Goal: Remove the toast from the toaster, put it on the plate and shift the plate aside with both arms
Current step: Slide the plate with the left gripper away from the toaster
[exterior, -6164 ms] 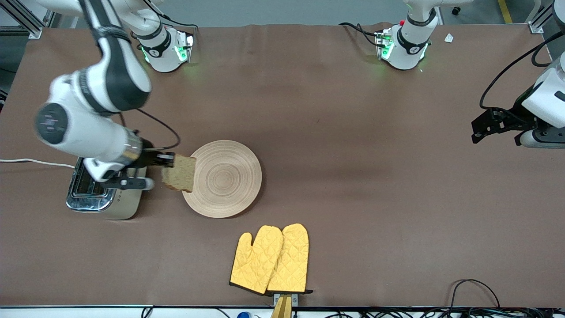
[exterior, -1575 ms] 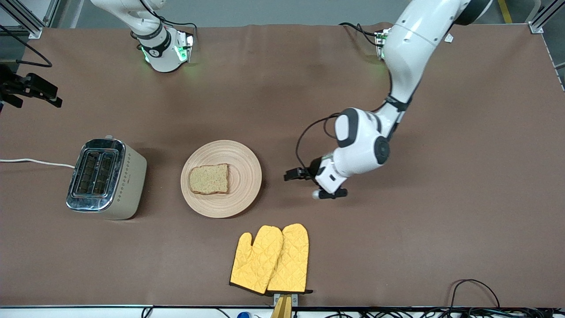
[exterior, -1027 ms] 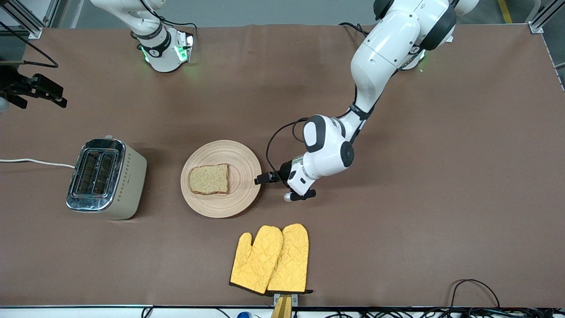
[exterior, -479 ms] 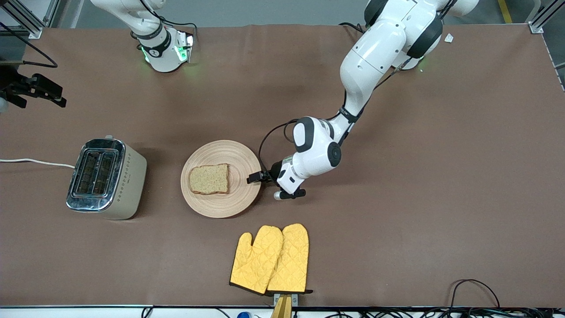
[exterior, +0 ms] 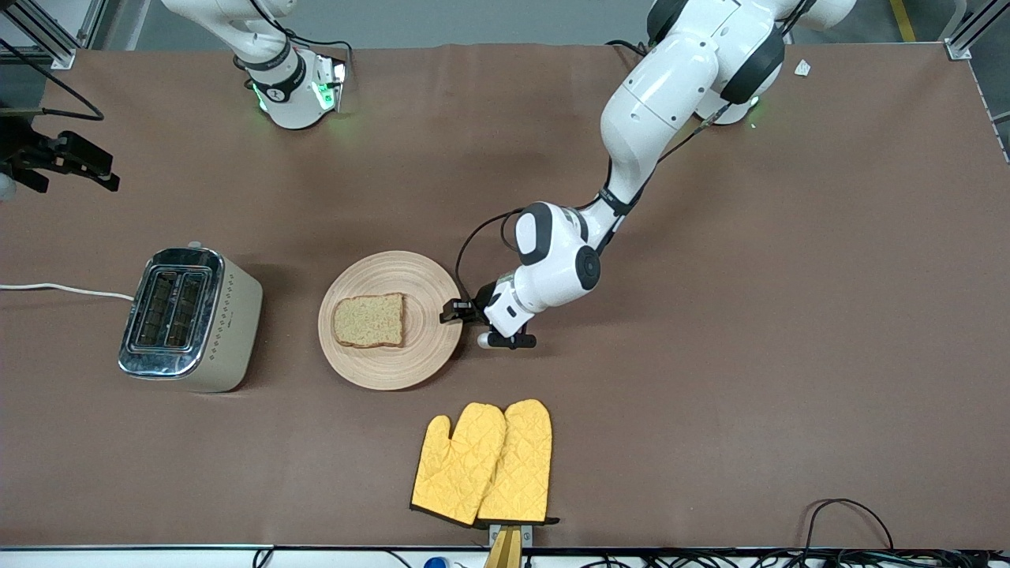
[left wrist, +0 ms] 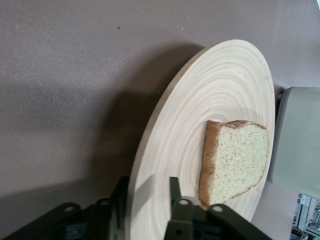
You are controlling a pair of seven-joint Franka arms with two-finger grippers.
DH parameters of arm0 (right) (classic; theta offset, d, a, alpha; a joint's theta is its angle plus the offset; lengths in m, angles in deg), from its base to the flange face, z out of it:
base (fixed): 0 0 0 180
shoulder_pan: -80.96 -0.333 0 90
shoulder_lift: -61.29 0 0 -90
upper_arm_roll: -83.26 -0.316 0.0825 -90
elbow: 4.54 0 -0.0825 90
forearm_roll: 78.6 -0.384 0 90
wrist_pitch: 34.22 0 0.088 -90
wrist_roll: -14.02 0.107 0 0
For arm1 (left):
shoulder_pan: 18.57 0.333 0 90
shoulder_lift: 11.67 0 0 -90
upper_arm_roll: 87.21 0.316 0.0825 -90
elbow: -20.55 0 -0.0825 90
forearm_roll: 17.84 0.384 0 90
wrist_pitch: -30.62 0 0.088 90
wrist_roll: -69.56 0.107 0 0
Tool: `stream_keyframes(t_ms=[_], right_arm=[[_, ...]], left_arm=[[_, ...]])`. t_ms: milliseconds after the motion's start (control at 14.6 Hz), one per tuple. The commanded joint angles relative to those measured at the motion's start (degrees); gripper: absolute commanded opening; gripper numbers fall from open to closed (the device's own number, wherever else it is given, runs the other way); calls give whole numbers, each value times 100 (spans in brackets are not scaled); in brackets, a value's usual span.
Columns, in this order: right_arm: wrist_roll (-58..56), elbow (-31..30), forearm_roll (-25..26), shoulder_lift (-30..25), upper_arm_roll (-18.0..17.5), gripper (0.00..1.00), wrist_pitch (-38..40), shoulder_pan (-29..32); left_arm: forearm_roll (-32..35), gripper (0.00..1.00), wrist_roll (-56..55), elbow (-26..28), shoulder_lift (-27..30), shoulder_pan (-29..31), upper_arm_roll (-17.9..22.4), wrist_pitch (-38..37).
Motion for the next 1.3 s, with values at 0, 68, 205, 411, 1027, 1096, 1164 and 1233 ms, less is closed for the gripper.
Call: stream_keyframes(t_ms=[0,68,205,411,1027,1096,1164,1233], right_arm=[[-11,9,93,-66,-30,100,141,-14],[-11,9,93,-75,-39,100,159,-58],[155,106,102,-75,-39,100,177,-242],[243,168,102,-66,-39,100,282,-304],[244,238,111,-66,-39,100,309,-383],[244,229,111,-66,-39,100,317,-383],[244,229,111,-66,-39,100,317,-383],[244,238,111,-66,-39,100,309,-383]], left_arm=[[-109,11,227,-85,-77,-27,-36,144],[-109,5,236,-76,-77,-27,-36,144],[-109,1,384,-50,-60,0,-36,144],[-108,1,394,46,185,157,-36,109],[-74,1,1912,2040,1767,2018,-624,-1065],[-56,1,2106,2138,1856,2256,-634,-1487],[-47,1,2325,2234,1961,2528,-625,-1883],[-38,1,2502,2313,2032,2818,-625,-2261]])
